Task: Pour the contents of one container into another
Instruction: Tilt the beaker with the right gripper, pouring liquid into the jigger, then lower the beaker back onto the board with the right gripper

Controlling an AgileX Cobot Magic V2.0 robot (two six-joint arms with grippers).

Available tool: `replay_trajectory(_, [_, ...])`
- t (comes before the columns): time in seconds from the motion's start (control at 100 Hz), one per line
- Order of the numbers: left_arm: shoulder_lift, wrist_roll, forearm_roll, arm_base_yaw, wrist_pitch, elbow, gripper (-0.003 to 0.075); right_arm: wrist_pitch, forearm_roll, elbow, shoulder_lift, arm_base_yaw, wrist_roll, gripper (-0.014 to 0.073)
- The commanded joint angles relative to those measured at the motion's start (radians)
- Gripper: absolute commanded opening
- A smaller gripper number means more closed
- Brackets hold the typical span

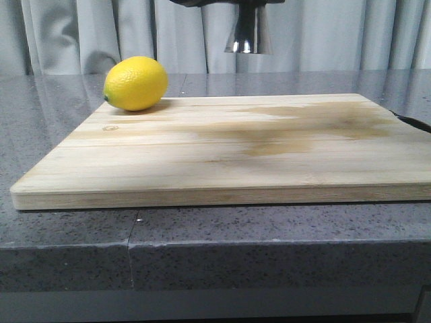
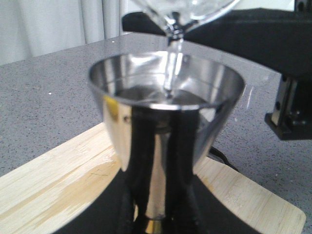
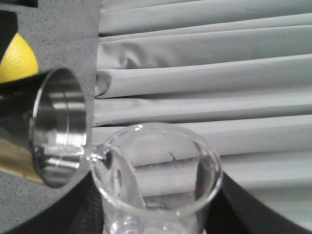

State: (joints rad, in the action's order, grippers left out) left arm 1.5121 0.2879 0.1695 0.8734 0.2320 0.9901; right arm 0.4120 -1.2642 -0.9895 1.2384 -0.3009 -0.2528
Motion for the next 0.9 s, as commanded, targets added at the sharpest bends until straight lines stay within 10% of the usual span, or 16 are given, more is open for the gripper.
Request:
replay_trajectory(0.0, [-0.041, 0.011, -0.005, 0.009, 0.085, 0.028, -0.0019, 0.024, 0.026, -0.039, -0.032, 0.001, -0.008, 0.0234])
replay_trajectory(0.27, [-0.041, 0.011, -0.005, 0.009, 0.085, 0.028, -0.0019, 0.024, 0.076, -0.039, -0.032, 0.001, 0.092, 0.0234])
replay_trajectory(0.66, [-0.041, 0.011, -0.003, 0.009, 0.089, 0.028, -0.0019, -0.088, 0.152, -0.039, -0.032, 0.001, 0.875, 0.0234])
replay_trajectory(0.89, [-0.041, 0.011, -0.002, 0.009, 0.089, 0.028, -0.0019, -0.081, 0.165, -0.015, 0.008, 0.065, 0.998, 0.0234])
